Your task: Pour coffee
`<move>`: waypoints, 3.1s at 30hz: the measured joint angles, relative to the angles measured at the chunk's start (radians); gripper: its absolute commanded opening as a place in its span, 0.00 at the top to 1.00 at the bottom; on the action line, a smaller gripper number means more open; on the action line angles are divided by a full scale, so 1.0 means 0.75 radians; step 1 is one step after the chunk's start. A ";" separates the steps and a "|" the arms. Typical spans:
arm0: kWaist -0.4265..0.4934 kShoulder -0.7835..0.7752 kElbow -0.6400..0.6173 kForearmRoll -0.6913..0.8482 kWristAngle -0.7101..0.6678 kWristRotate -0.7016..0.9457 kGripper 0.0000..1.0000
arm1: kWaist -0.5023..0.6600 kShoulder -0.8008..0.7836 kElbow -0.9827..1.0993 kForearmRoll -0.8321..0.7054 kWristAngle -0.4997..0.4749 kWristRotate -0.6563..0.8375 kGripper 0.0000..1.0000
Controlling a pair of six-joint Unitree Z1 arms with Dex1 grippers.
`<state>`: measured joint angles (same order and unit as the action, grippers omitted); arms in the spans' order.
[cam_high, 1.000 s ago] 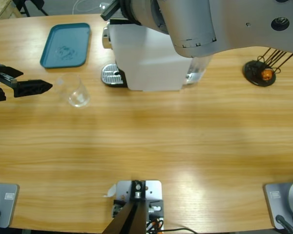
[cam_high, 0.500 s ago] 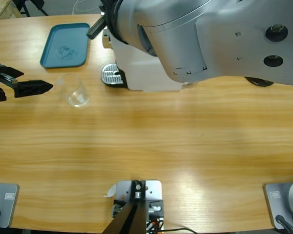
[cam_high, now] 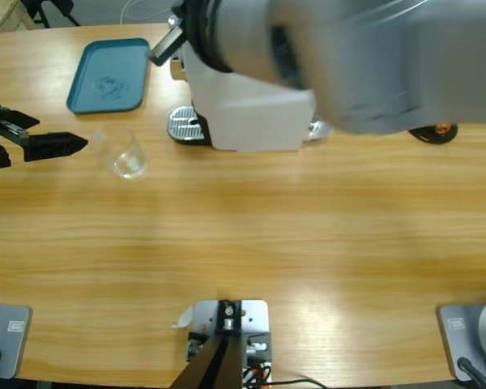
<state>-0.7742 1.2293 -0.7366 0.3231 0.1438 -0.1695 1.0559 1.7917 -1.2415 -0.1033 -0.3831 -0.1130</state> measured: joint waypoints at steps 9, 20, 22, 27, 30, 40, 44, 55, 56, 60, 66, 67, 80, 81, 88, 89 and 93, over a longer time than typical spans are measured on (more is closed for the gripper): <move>0.005 -0.041 0.095 -0.172 0.000 0.037 0.00 | -0.115 -0.533 0.075 0.582 0.382 0.038 0.00; 0.008 -0.072 0.358 -0.498 -0.116 0.045 0.00 | -0.131 -0.957 0.553 0.625 0.400 0.158 0.00; 0.008 -0.070 0.380 -0.522 -0.141 0.045 0.00 | -0.131 -0.991 0.603 0.624 0.402 0.160 0.00; 0.008 0.019 0.427 -0.577 -0.147 0.046 0.00 | -0.131 -1.026 0.676 0.588 0.408 0.160 0.00; 0.008 0.107 0.447 -0.666 -0.147 0.046 0.00 | -0.131 -1.027 0.694 0.559 0.411 0.160 0.00; 0.008 0.372 0.463 -0.944 -0.117 0.046 0.00 | -0.131 -1.027 0.741 0.543 0.411 0.161 0.00; 0.008 0.439 0.475 -0.996 -0.079 0.046 0.00 | -0.131 -1.027 0.758 0.543 0.411 0.161 0.00; 0.008 0.545 0.500 -1.199 -0.045 0.046 0.00 | -0.131 -1.050 0.780 0.543 0.411 0.161 0.00; 0.008 0.555 0.503 -1.217 -0.045 0.046 0.00 | -0.131 -1.050 0.780 0.543 0.411 0.161 0.00; 0.008 0.603 0.518 -1.295 -0.045 0.044 0.00 | -0.131 -1.055 0.780 0.543 0.411 0.161 0.00; 0.008 0.653 0.559 -1.401 -0.026 0.043 0.08 | -0.131 -1.058 0.781 0.543 0.411 0.161 0.00; 0.008 0.658 0.567 -1.417 -0.022 0.043 0.10 | -0.131 -1.058 0.781 0.543 0.411 0.161 0.00; 0.008 0.804 0.686 -1.817 -0.037 0.048 0.28 | -0.131 -1.059 0.783 0.543 0.411 0.161 0.00; 0.008 0.804 0.690 -1.830 -0.046 0.052 0.29 | -0.131 -1.060 0.783 0.543 0.411 0.161 0.00; 0.008 0.728 0.696 -1.840 -0.132 0.116 0.33 | -0.131 -1.070 0.789 0.543 0.411 0.161 0.00; 0.008 0.714 0.686 -1.823 -0.142 0.125 0.33 | -0.131 -1.072 0.790 0.543 0.411 0.161 0.00; 0.008 0.660 0.564 -1.594 -0.147 0.154 0.25 | -0.131 -1.082 0.791 0.543 0.411 0.161 0.00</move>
<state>-0.7679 1.7244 -0.3139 -0.8724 0.0332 -0.0542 0.9578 0.9803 -0.6485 0.3038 -0.0748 0.0074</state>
